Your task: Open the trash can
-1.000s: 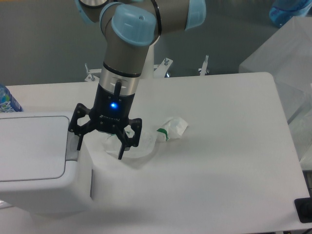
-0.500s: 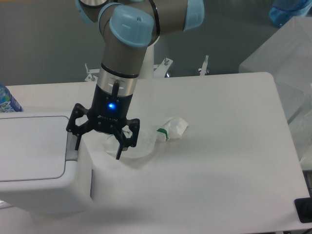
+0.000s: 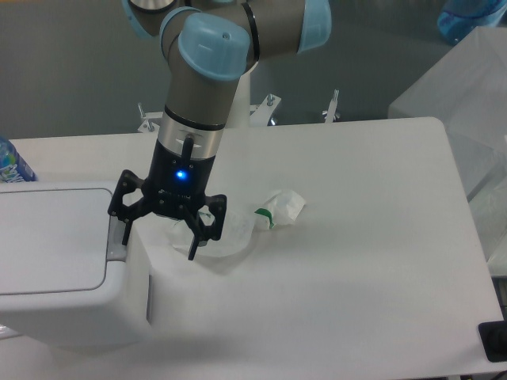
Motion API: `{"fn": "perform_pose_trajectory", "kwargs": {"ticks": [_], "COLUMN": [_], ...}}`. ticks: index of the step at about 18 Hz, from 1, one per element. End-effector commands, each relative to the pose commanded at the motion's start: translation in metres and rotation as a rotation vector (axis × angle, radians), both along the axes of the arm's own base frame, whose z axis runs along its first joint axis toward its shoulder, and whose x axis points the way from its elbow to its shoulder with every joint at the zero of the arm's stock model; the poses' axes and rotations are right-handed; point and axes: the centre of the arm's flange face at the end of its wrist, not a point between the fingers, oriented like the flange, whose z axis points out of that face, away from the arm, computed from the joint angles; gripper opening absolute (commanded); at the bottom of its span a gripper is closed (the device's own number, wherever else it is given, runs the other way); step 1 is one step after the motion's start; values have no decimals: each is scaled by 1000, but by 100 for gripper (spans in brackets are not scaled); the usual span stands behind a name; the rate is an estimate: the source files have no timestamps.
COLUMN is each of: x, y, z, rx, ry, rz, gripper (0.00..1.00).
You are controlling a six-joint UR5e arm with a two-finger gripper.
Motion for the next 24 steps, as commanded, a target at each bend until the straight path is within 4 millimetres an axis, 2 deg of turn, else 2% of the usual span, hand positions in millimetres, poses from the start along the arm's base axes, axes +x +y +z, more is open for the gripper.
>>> {"fn": "perform_pose_trajectory", "kwargs": {"ticks": [10, 12, 16, 18, 20, 24], "x": [0, -1, -8, -20, -33, -43], "y": [0, 0, 0, -15, -41, -62], "z": [-2, 12, 73, 91, 101, 105], "rx": [-7, 14, 101, 87, 19, -28], "ry": [3, 25, 155, 269, 382, 488], "rz": [2, -6, -60, -85, -69, -184], "gripper": [100, 100, 100, 100, 100, 100]}}
